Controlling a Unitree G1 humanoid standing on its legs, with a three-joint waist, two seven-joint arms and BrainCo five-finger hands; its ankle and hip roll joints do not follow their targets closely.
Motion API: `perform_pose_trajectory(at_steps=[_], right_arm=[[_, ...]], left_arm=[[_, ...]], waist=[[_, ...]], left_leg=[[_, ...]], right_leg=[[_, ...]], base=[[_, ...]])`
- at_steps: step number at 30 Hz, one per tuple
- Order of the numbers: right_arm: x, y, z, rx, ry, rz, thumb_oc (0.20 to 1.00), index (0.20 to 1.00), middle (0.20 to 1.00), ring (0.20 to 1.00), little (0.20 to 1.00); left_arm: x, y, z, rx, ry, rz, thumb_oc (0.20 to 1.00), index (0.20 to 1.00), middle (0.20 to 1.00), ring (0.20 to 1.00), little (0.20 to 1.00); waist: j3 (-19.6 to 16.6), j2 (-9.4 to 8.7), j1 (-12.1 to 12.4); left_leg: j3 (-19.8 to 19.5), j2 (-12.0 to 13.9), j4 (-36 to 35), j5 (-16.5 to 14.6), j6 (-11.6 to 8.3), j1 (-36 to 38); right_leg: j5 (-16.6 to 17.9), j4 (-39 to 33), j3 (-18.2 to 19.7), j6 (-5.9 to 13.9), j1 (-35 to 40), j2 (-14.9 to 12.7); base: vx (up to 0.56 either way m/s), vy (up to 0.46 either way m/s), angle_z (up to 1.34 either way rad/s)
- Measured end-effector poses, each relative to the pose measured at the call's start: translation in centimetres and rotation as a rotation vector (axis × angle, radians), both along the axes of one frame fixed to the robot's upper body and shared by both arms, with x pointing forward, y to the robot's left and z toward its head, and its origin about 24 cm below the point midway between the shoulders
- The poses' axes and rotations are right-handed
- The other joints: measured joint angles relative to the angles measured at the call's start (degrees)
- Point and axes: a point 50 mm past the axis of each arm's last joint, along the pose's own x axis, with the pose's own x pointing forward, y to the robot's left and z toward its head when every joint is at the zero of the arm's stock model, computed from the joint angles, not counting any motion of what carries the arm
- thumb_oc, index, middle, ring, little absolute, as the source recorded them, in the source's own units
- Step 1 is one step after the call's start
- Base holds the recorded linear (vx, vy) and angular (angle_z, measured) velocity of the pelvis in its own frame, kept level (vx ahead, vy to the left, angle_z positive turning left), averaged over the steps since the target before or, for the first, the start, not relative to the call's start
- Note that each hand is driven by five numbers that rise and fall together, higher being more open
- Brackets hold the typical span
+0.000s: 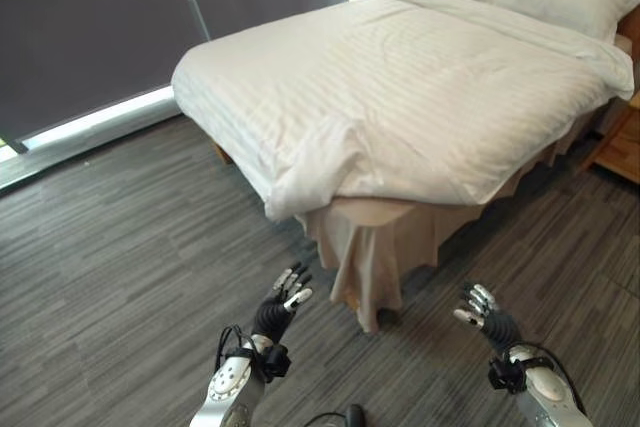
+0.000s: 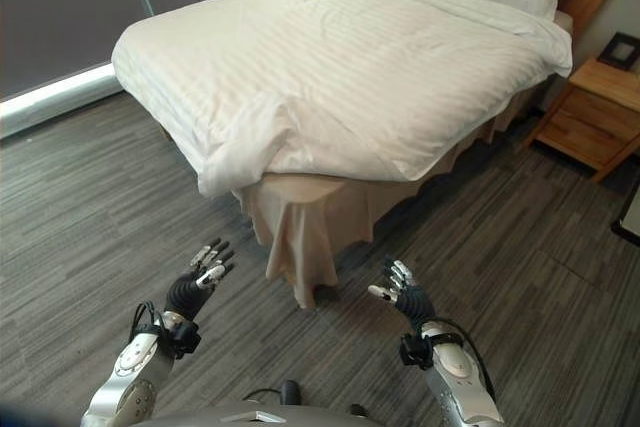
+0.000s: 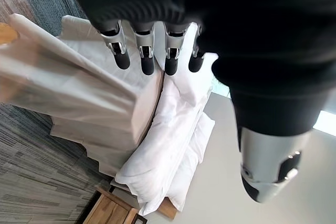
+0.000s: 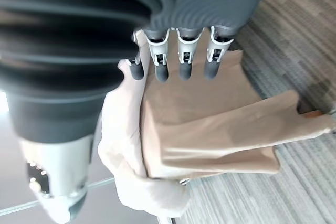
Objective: Making the bed.
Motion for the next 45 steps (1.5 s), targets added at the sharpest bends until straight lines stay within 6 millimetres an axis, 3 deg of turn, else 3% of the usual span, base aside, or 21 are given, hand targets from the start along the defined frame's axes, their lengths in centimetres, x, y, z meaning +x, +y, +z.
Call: perform_pose_trajectory(at_steps=[5,19,26,28,29,30,32,34,35,38,40,41,42,43,45], right_arm=[[0.3,0.7,0.1,0.004,-0.004,0.042,1.000,1.000,1.000,1.000,1.000],[0.4,0.4,0.3,-0.007,-0.014,0.014,1.000,1.000,1.000,1.000,1.000],[0.7,0.7,0.4,-0.007,-0.024,0.020,1.000,1.000,1.000,1.000,1.000],[1.4,1.1,0.8,-0.003,-0.047,0.033,1.000,1.000,1.000,1.000,1.000],[2.0,1.5,1.2,0.007,-0.069,0.043,1.000,1.000,1.000,1.000,1.000],[2.1,1.4,1.3,0.005,-0.075,0.047,1.000,1.000,1.000,1.000,1.000],[2.0,1.2,1.6,0.007,-0.086,0.039,1.000,1.000,1.000,1.000,1.000],[1.5,1.1,1.4,0.004,-0.074,0.034,1.000,1.000,1.000,1.000,1.000],[1.3,0.7,1.2,-0.003,-0.066,0.026,1.000,1.000,1.000,1.000,1.000],[0.8,-0.4,1.1,-0.019,-0.056,-0.031,1.000,1.000,1.000,1.000,1.000],[1.2,-0.6,1.1,-0.033,-0.055,-0.025,1.000,1.000,1.000,1.000,1.000],[2.1,-0.1,1.6,-0.038,-0.080,0.007,1.000,1.000,1.000,1.000,1.000],[2.6,0.8,2.2,-0.027,-0.111,0.041,1.000,1.000,1.000,1.000,1.000],[3.2,1.7,2.7,-0.010,-0.137,0.068,1.000,1.000,1.000,1.000,1.000],[4.4,3.7,3.0,0.049,-0.166,0.091,1.000,1.000,1.000,1.000,1.000]], left_arm=[[0.2,-0.6,0.0,-0.005,0.001,-0.028,1.000,1.000,1.000,1.000,1.000],[0.2,-0.4,0.0,0.002,0.005,-0.001,1.000,1.000,1.000,1.000,1.000],[1.5,-0.2,0.9,0.012,-0.034,0.024,1.000,1.000,1.000,1.000,1.000],[2.2,0.0,1.5,0.019,-0.063,0.026,1.000,1.000,1.000,1.000,1.000],[2.9,0.2,2.0,0.030,-0.083,0.026,1.000,1.000,1.000,1.000,1.000],[3.2,0.2,2.1,0.031,-0.092,0.028,1.000,1.000,1.000,1.000,1.000],[3.2,0.4,1.7,0.036,-0.074,0.034,1.000,1.000,1.000,1.000,1.000],[2.6,0.5,1.1,0.038,-0.048,0.038,1.000,1.000,1.000,1.000,1.000],[2.7,0.4,1.2,0.036,-0.052,0.033,1.000,1.000,1.000,1.000,1.000],[3.0,-0.4,0.7,0.014,-0.036,0.024,1.000,1.000,1.000,1.000,1.000],[2.9,-0.9,0.4,0.006,-0.026,0.007,1.000,1.000,1.000,1.000,1.000],[2.4,-0.7,0.0,0.007,-0.010,0.007,1.000,1.000,1.000,1.000,1.000],[2.3,-0.6,-0.1,0.012,-0.006,0.005,1.000,1.000,1.000,1.000,1.000],[2.6,-1.1,0.2,0.012,-0.017,-0.016,1.000,1.000,1.000,1.000,1.000],[3.2,-1.7,1.1,0.019,-0.059,-0.062,1.000,1.000,1.000,1.000,1.000]], waist=[[1.2,-1.16,-0.1],[2.6,-1.22,-0.2],[2.9,-1.25,-0.2],[4.8,-1.82,0.0],[6.9,-3.21,0.0],[7.7,-3.25,0.4],[9.2,-4.48,0.9],[9.3,-4.44,1.4],[9.5,-4.42,0.5],[8.8,-2.41,-0.3],[8.2,-1.10,0.2],[7.5,0.78,1.9],[6.8,-0.42,2.0],[6.1,-1.63,1.9],[5.7,-1.04,1.9]], left_leg=[[-0.8,1.0,0.0,0.9,0.45,0.8],[-0.8,1.4,-2.2,1.2,-0.05,2.6],[-1.0,1.6,-1.2,1.3,-0.08,2.2],[-1.1,1.8,3.3,1.2,-0.24,-0.3],[-1.9,1.7,11.2,1.0,-0.73,-4.5],[-2.5,2.1,17.4,0.3,-1.88,-7.9],[-4.2,3.5,35.6,0.3,-2.91,-16.6],[-7.1,5.3,33.7,-0.7,-4.19,-17.1],[-7.3,6.4,31.2,-0.8,-4.63,-17.3],[-5.3,7.3,12.2,-0.7,-4.48,-14.0],[-2.4,5.1,1.1,0.3,-4.86,-12.7],[-0.1,4.7,1.7,2.3,-3.43,-10.2],[1.7,2.9,3.0,2.6,-2.61,-9.2],[2.6,0.8,3.2,0.4,0.43,-7.3],[4.2,1.4,2.9,-0.9,2.32,-5.2]], right_leg=[[-0.6,0.0,-0.7,-0.40,1.1,1.2],[-1.4,0.0,-0.6,-0.62,1.9,1.7],[-1.8,0.4,-0.7,-0.66,1.8,2.0],[-3.0,1.6,-0.1,-2.11,0.6,2.3],[-2.2,1.7,0.5,-4.05,0.2,1.5],[-2.7,3.2,0.9,-5.85,-0.6,1.9],[-2.7,3.4,1.7,-6.89,0.0,1.7],[-3.0,3.3,3.0,-6.63,1.0,2.0],[-3.1,3.3,2.8,-6.61,1.0,2.2],[-3.2,1.9,2.8,-6.44,1.3,2.1],[-3.5,0.0,3.3,-5.94,2.1,1.4],[-5.2,0.0,6.6,-3.41,3.9,1.1],[-6.7,0.1,8.2,-2.91,5.0,-1.3],[-8.1,5.0,9.7,-1.99,4.5,-3.4],[-11.1,26.6,10.1,1.29,-4.9,-4.2]], base=[[-0.01,-0.040,0.07],[0.00,0.000,0.00],[-0.04,-0.034,0.02],[-0.04,-0.114,-0.02],[-0.02,-0.143,-0.03],[0.01,-0.128,0.00],[0.11,0.030,-0.29],[0.26,0.072,-0.37],[0.30,0.082,0.02],[0.30,0.081,0.04],[0.39,0.128,-0.28],[0.57,0.259,-0.90],[0.53,0.267,-1.19],[0.38,0.213,-0.87],[0.19,0.192,-0.73]])
